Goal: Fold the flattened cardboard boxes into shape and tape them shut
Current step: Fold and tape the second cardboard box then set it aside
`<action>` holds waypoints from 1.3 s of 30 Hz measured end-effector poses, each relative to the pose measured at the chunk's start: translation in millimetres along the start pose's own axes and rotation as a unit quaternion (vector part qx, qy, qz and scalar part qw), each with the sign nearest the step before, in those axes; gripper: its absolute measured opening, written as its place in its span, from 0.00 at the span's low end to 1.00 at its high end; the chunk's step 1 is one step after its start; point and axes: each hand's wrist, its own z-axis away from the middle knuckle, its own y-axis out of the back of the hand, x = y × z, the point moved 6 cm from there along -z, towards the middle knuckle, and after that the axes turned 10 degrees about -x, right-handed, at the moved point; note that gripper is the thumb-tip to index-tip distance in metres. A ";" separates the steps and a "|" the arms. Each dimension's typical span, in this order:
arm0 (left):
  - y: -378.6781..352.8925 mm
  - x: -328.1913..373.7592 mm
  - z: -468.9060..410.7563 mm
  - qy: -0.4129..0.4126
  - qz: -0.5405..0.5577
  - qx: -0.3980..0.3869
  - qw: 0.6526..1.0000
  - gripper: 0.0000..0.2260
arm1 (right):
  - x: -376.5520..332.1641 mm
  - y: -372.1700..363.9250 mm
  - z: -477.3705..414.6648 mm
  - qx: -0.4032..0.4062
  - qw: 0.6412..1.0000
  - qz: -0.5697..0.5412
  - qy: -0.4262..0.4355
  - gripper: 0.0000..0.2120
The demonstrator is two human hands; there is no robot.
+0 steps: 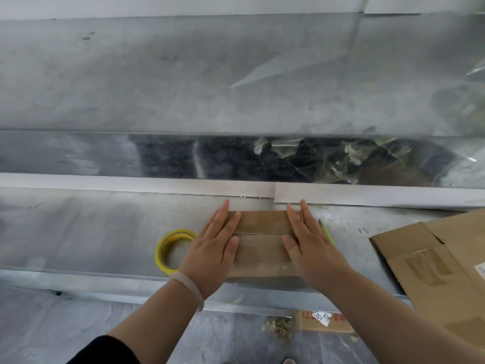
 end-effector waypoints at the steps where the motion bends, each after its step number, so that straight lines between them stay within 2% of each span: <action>1: 3.1 2.7 -1.2 -0.009 -0.059 0.007 0.998 0.25 | -3.4 3.3 0.3 0.026 0.998 0.066 0.004 0.31; 3: 7.3 8.9 -3.8 -0.006 -0.154 -0.003 0.988 0.24 | -10.7 7.6 0.8 0.057 0.987 0.149 0.029 0.36; 4: 7.3 12.4 -4.6 -0.007 -0.182 -0.013 0.983 0.24 | -11.4 6.9 0.8 0.044 0.985 0.162 0.042 0.37; 8: -6.9 24.3 -1.9 -0.064 -0.218 -0.071 0.971 0.27 | -12.9 4.4 4.3 -0.014 0.983 0.138 0.123 0.36; 12: -5.4 25.1 -7.3 -0.016 -0.232 -0.106 0.967 0.35 | -14.5 6.5 -2.7 -0.013 0.984 0.153 0.085 0.38; 14: -7.1 21.7 -9.3 0.041 -0.188 -0.101 0.976 0.38 | -13.2 5.8 -4.9 0.002 0.993 0.100 0.054 0.34; 16: -5.4 21.2 -8.8 0.083 -0.123 -0.064 0.987 0.37 | -7.7 2.2 -6.2 0.005 0.999 0.016 0.034 0.32; 18: -6.1 21.8 -7.2 0.093 -0.020 -0.040 0.995 0.33 | -2.4 -1.2 -7.5 0.003 0.998 -0.053 0.025 0.33; 21: -6.9 18.6 -3.7 0.102 0.103 -0.024 0.989 0.33 | 4.5 -3.9 -8.9 -0.010 0.989 -0.150 0.011 0.34; 23: -6.0 18.8 -2.9 0.097 0.104 -0.027 0.989 0.31 | 6.2 -5.3 -8.9 -0.023 0.986 -0.167 0.005 0.33; 28: -2.8 21.8 -10.6 0.096 -0.006 -0.061 0.993 0.29 | 2.2 -0.3 -13.4 -0.050 0.996 -0.073 -0.005 0.31; 31: -0.3 22.9 -6.6 0.104 0.101 -0.029 0.989 0.29 | 3.2 1.9 -8.3 -0.038 0.985 -0.170 0.004 0.33; 34: -1.4 14.5 7.3 0.187 0.254 0.046 0.948 0.34 | 6.2 0.2 5.8 0.018 0.955 -0.294 -0.030 0.39; 35: -2.5 10.8 12.0 0.222 0.291 0.056 0.929 0.33 | 6.8 0.8 11.6 0.035 0.947 -0.315 -0.048 0.38; 36: -3.9 8.8 15.8 0.241 0.318 0.059 0.915 0.28 | 6.3 0.8 17.7 0.040 0.943 -0.325 -0.060 0.34; 38: -4.4 10.6 21.4 0.234 0.349 0.061 0.905 0.13 | -0.2 1.7 29.6 0.037 0.937 -0.345 -0.044 0.23; 39: -0.9 12.4 23.7 0.216 0.356 0.073 0.906 0.09 | -4.6 2.9 35.7 0.044 0.931 -0.362 -0.028 0.19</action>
